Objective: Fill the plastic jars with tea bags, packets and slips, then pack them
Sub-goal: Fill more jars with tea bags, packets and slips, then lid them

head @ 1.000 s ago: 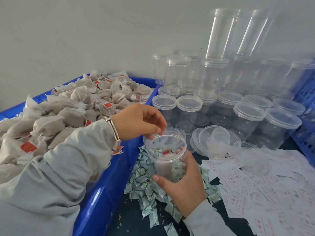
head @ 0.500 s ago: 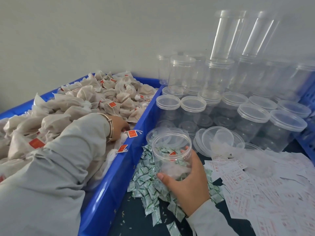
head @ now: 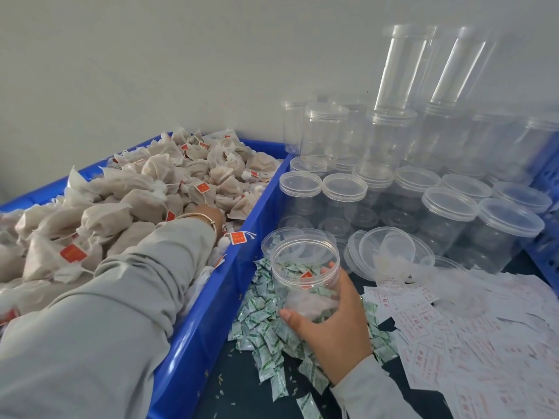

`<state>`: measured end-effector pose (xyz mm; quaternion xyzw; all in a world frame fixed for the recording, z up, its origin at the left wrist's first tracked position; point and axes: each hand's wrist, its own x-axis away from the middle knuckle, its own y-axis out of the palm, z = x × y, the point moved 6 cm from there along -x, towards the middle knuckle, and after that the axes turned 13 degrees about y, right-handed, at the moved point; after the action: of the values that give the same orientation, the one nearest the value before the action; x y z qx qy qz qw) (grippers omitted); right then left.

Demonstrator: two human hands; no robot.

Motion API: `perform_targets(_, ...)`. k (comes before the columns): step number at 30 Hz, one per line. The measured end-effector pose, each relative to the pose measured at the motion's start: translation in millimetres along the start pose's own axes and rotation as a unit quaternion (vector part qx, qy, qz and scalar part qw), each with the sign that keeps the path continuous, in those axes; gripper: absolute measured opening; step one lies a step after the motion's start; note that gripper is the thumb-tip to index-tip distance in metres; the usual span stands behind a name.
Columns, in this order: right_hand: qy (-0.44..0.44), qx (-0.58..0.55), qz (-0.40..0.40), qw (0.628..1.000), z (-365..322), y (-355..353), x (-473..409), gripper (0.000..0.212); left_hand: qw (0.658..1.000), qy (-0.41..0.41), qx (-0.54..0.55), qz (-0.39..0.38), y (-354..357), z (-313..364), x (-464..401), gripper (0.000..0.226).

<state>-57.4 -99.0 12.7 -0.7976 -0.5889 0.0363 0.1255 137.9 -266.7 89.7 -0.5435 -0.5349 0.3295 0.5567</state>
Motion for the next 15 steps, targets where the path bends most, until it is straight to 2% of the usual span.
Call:
perform_targets(7, 0.006, -0.012, -0.009, 1.0, -3, 0, 1, 0.095, 0.994, -0.04, 0.087, 0.057, -9, -7, 2, 0.03)
perform_targets(12, 0.007, -0.012, -0.012, 1.0, -3, 0, 2, 0.095, 0.96, -0.044, 0.249, 0.121, -21, -7, 9, 0.034)
perform_targets(13, 0.006, -0.013, -0.011, 1.0, -3, 0, 1, 0.095, 0.941, -0.047, 0.308, 0.129, -20, -8, 8, 0.033)
perform_targets(15, 0.004, -0.013, -0.009, 1.0, -4, 0, 1, 0.093, 0.843, -0.052, 0.51, 0.161, -19, -12, 5, 0.028)
